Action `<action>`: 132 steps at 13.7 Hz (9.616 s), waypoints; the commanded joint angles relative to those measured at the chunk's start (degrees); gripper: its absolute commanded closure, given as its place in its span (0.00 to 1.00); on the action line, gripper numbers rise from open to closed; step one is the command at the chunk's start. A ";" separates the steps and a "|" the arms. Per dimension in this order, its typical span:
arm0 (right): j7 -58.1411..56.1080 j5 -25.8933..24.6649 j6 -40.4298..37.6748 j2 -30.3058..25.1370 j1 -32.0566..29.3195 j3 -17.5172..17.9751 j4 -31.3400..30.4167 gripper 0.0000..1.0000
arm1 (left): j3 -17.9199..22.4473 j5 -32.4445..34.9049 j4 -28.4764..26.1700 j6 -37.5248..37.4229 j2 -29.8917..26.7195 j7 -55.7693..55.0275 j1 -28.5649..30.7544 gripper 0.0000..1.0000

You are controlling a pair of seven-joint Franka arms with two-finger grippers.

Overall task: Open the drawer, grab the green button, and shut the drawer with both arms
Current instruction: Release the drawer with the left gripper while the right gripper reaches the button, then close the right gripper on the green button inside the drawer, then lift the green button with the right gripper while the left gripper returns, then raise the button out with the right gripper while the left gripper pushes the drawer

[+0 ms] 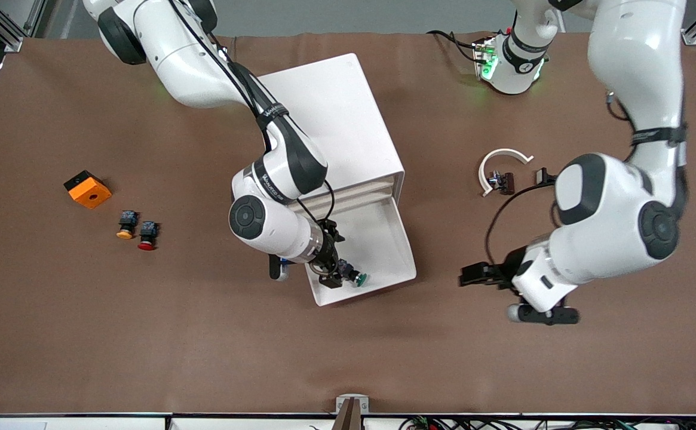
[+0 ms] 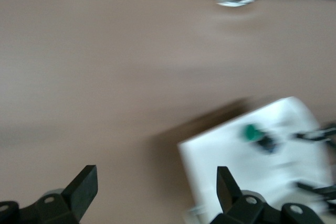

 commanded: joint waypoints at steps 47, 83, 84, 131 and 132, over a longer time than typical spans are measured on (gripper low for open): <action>11.86 3.49 6.25 5.51 2.29 -1.86 2.73 1.00 | -0.66 11.48 -3.33 -22.55 -13.82 3.83 8.30 0.00; -7.65 5.51 2.29 2.87 4.66 -7.58 3.08 0.00 | -0.40 11.48 -3.33 -21.41 -12.69 2.34 8.03 0.00; -7.74 5.51 2.29 3.22 4.93 -7.58 3.08 0.00 | -0.40 11.31 -3.33 -20.45 -12.25 2.25 8.03 0.00; -18.32 7.01 -17.80 -14.60 -4.12 -7.14 3.43 1.00 | -0.66 6.56 -3.24 16.45 7.70 -26.40 -8.13 0.00; -23.68 5.78 -20.97 -16.19 -4.99 -7.22 2.47 1.00 | -0.66 6.39 -3.24 19.52 9.01 -26.58 -8.57 0.00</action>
